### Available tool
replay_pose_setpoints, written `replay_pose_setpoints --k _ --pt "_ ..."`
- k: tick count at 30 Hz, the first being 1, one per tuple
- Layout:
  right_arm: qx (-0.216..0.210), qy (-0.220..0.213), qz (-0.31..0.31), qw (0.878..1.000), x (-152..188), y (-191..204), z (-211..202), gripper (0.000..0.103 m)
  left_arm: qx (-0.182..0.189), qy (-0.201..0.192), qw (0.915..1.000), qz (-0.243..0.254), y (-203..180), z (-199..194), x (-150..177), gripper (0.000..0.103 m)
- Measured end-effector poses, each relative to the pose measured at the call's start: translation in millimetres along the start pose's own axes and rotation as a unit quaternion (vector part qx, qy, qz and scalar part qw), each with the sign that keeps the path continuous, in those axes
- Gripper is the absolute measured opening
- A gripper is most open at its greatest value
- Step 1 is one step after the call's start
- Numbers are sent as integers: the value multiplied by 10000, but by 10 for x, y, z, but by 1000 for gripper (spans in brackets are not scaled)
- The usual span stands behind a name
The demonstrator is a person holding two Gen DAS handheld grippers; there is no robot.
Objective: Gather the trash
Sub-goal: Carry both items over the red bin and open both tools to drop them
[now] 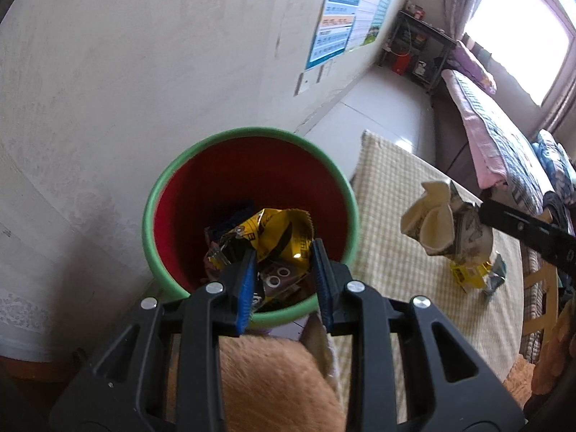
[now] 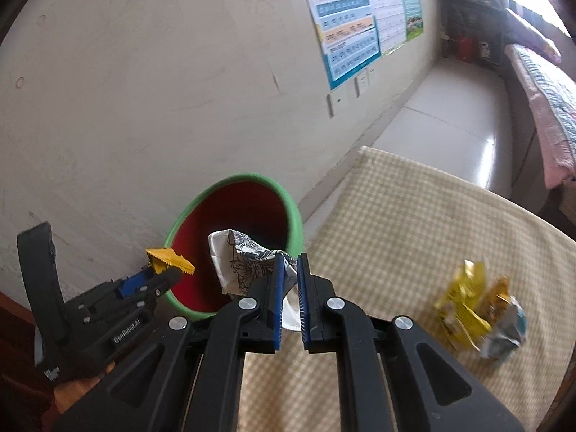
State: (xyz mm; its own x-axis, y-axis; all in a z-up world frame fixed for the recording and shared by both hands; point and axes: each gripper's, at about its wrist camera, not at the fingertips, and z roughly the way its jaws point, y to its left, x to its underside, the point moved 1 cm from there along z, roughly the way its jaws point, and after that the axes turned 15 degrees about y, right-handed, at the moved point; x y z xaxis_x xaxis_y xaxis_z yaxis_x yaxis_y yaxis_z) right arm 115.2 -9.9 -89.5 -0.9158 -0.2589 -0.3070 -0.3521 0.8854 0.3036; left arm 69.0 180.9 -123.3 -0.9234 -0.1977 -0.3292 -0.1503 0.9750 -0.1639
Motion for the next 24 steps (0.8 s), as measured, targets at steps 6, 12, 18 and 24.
replay_pose_setpoints --k 6,12,18,24 --pt "-128 100 -33 9999 -303 177 191 8 -57 8 10000 -41 148 62 -128 28" --pt "-71 -23 -128 9999 -474 257 215 17 -80 82 9999 -69 227 129 -172 28" --pt "513 36 542 9972 -387 -318 362 55 -29 53 10000 -75 236 124 -159 28" --pt "975 539 1248 9859 -261 -828 718 66 0 110 9999 -59 247 162 -140 28"
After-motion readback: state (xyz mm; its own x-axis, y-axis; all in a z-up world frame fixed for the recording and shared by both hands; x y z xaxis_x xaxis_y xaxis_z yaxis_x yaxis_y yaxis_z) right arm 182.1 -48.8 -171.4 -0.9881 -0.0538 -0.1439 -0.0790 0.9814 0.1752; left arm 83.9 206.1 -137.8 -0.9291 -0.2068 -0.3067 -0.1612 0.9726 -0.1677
